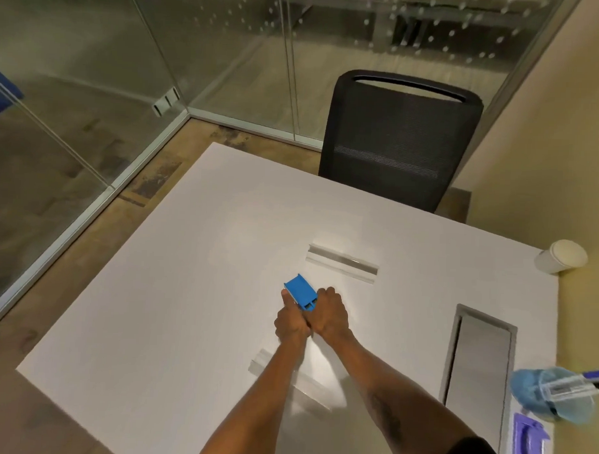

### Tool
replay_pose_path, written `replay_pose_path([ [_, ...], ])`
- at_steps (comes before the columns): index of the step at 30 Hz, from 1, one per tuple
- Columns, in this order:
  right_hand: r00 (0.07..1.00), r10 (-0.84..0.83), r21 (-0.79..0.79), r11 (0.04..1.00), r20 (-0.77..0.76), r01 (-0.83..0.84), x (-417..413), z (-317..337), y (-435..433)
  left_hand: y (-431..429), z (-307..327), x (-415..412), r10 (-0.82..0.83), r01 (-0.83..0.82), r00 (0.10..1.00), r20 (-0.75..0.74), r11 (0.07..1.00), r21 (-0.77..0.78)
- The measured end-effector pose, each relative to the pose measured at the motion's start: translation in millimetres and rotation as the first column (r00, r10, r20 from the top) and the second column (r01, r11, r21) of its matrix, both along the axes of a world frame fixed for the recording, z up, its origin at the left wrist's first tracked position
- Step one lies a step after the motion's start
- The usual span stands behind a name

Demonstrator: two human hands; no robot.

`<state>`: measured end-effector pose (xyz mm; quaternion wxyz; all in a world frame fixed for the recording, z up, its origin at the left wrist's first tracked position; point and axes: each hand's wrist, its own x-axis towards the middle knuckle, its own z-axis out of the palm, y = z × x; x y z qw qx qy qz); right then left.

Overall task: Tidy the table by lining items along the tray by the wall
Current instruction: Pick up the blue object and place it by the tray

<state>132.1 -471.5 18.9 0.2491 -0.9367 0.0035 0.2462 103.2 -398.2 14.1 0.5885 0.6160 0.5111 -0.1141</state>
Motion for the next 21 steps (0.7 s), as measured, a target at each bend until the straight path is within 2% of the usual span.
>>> replay_pose_path([
  [12,0.986,-0.166,-0.078,0.983,0.034,0.168,-11,40,-92,-82,40,-5,-0.292,0.284,0.955,0.049,0.95,0.128],
  [21,0.947,-0.317,-0.102,0.945,-0.04,0.312,-9,58,-182,-161,58,-3,-0.528,0.524,0.842,0.112,0.849,0.063],
])
